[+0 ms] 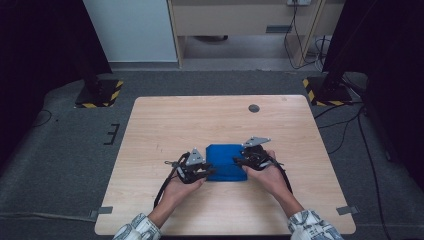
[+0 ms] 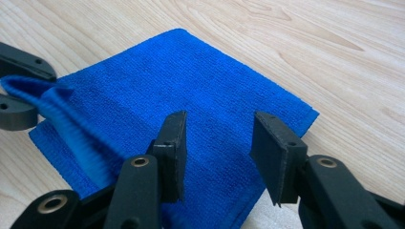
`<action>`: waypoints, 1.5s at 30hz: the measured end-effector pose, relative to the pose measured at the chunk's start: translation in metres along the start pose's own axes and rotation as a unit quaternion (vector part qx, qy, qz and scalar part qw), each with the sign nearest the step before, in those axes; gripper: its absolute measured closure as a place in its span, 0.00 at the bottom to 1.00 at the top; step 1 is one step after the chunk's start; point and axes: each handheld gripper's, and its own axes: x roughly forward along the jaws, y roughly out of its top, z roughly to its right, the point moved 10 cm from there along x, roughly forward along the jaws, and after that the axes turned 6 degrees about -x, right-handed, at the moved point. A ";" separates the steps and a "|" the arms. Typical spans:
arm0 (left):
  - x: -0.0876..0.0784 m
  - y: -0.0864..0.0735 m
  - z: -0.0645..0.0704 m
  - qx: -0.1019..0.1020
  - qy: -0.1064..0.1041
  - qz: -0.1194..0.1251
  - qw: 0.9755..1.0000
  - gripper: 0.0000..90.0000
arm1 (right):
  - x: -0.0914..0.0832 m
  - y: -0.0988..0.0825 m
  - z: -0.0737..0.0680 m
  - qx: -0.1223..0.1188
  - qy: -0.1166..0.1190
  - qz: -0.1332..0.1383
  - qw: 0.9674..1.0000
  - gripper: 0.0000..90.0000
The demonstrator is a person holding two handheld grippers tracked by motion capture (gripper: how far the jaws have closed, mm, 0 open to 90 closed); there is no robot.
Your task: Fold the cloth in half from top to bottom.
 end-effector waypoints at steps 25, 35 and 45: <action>-0.025 0.014 -0.007 -0.023 0.008 0.058 0.998 0.70 | -0.012 -0.020 -0.010 -0.014 0.012 -0.009 1.000 0.63; -0.011 0.003 -0.018 -0.016 0.024 0.034 0.999 0.68 | -0.022 -0.037 -0.018 -0.030 0.022 -0.018 0.999 0.62; -0.001 -0.020 -0.011 0.031 0.047 -0.007 0.998 0.66 | -0.021 -0.047 -0.022 -0.058 0.011 -0.028 0.998 0.54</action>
